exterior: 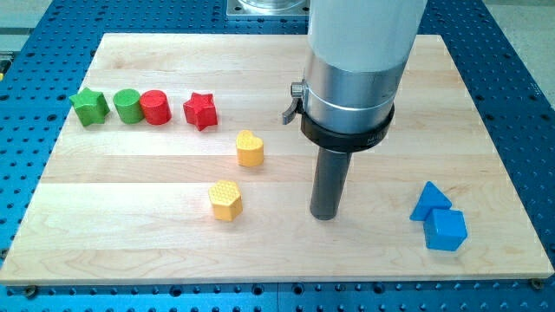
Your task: Move the hexagon to the right of the red star
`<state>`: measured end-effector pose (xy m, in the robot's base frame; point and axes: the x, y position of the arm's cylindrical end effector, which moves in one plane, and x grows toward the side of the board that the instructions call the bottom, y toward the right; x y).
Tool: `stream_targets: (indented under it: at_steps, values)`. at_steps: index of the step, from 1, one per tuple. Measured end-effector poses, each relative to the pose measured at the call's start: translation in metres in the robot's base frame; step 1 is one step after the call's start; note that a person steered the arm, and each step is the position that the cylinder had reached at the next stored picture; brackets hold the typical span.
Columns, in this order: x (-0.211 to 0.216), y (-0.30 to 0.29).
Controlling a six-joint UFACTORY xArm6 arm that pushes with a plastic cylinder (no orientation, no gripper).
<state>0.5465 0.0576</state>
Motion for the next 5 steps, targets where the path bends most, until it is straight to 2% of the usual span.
stream_targets:
  at_steps: [1,2,3,4,5]
  values:
    - [0.000,0.000]
    - [-0.005,-0.046]
    - [0.044,-0.140]
    - [0.062,-0.189]
    - [-0.026,-0.158]
